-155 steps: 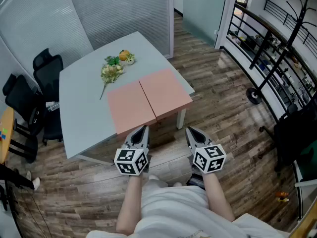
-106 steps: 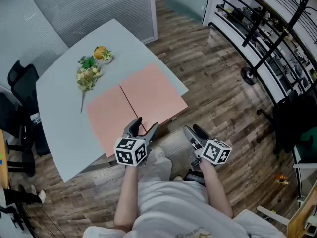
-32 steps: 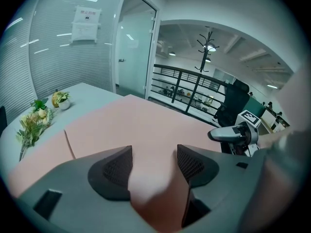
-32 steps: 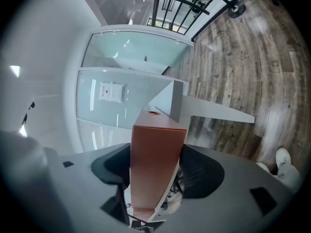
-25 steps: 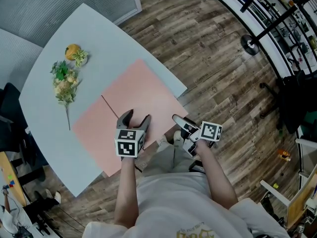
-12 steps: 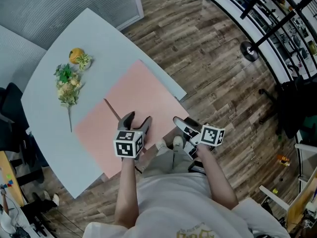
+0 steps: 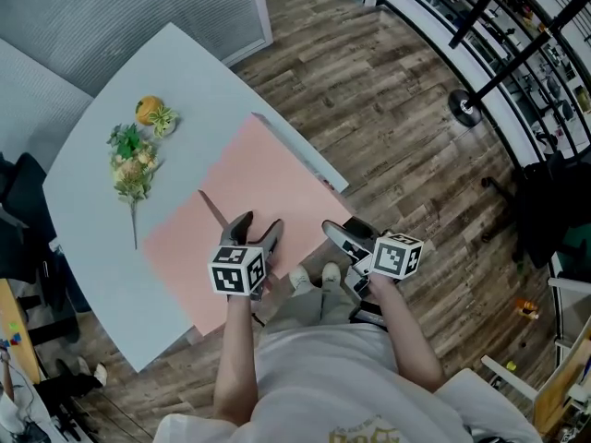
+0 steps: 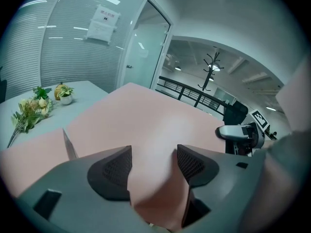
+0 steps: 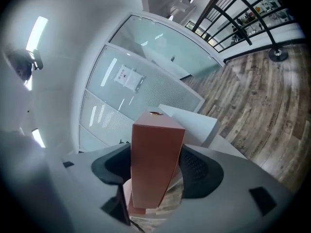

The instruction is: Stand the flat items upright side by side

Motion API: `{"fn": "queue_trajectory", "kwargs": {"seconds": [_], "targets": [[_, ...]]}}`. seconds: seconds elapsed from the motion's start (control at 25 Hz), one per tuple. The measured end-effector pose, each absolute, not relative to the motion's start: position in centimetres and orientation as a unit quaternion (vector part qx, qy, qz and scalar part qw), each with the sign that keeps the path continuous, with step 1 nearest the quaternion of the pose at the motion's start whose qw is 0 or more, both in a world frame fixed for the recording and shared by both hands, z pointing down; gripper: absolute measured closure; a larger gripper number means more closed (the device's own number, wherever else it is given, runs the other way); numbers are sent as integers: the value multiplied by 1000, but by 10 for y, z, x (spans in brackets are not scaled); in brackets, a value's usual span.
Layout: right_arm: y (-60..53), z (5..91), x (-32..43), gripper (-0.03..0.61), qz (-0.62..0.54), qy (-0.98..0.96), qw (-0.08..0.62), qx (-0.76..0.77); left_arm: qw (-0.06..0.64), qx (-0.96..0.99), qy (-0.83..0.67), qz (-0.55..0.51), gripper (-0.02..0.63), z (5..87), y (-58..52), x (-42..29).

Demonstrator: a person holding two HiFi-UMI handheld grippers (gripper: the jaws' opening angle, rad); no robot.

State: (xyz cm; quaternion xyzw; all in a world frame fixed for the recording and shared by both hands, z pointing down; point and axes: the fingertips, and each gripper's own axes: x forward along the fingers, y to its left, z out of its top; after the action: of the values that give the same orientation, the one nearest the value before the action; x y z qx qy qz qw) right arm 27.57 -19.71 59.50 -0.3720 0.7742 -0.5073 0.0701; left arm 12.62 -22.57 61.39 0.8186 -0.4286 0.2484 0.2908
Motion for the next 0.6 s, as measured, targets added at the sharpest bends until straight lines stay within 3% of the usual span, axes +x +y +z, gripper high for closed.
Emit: {"fn": "queue_trajectory", "kwargs": {"seconds": [0.6], "targets": [[-200,565,275,265,-441,810,23,-386,311,829,-417,204,324,606,-230,130]]}}
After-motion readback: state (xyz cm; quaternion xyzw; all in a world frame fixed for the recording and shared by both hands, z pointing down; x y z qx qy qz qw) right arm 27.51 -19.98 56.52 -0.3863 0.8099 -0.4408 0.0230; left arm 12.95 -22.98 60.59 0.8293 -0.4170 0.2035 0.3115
